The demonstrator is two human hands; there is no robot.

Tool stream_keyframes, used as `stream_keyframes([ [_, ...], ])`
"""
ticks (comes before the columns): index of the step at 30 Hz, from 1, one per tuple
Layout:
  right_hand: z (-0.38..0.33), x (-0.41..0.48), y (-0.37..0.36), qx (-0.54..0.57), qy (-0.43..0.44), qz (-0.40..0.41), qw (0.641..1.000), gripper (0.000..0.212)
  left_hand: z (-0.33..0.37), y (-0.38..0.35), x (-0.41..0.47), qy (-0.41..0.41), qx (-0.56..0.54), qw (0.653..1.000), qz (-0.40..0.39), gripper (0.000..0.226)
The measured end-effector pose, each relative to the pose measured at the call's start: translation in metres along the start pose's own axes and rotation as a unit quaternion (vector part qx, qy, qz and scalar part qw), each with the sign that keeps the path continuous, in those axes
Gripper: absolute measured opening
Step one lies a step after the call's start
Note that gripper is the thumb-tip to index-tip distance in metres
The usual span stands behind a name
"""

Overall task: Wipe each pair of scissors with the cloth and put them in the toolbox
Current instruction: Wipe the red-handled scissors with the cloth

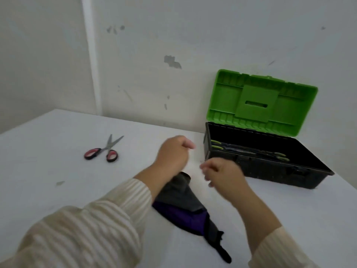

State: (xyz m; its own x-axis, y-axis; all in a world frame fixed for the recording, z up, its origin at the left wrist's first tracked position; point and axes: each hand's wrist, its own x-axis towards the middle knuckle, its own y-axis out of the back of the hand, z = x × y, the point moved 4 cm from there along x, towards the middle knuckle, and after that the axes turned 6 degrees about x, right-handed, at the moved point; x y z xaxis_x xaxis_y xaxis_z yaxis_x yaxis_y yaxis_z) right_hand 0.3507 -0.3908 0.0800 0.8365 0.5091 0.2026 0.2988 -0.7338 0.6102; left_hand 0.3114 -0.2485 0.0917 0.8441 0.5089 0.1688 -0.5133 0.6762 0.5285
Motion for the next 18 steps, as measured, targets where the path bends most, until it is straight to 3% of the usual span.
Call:
stream_keyframes([
  [3, -0.035, -0.017, -0.056, -0.028, 0.049, -0.085, 0.995, 0.012, -0.051, 0.061, 0.011, 0.039, 0.047, 0.994, 0.087, 0.041],
  [7, -0.053, -0.023, -0.1, -0.101, 0.014, -0.115, 0.988, 0.041, -0.123, 0.119, 0.023, 0.144, 0.221, 0.958, 0.112, 0.045],
  [9, -0.053, -0.022, -0.11, -0.148, -0.004, -0.1, 0.984, 0.04, -0.147, 0.135, 0.028, 0.176, 0.303, 0.933, 0.082, 0.045],
  [12, -0.054, -0.018, -0.114, -0.193, 0.024, -0.053, 0.979, 0.021, -0.172, 0.141, 0.038, 0.184, 0.357, 0.916, 0.007, 0.039],
  [14, -0.051, -0.016, -0.112, -0.198, 0.028, -0.031, 0.979, 0.024, -0.182, 0.139, 0.047, 0.165, 0.39, 0.906, -0.018, 0.041],
  [16, -0.048, -0.018, -0.111, -0.185, 0.026, -0.045, 0.981, 0.016, -0.183, 0.137, 0.054, 0.149, 0.418, 0.895, -0.032, 0.037],
  [18, -0.048, -0.022, -0.115, -0.19, 0.02, -0.089, 0.977, 0.028, -0.179, 0.135, 0.06, 0.151, 0.432, 0.888, -0.058, 0.033],
])
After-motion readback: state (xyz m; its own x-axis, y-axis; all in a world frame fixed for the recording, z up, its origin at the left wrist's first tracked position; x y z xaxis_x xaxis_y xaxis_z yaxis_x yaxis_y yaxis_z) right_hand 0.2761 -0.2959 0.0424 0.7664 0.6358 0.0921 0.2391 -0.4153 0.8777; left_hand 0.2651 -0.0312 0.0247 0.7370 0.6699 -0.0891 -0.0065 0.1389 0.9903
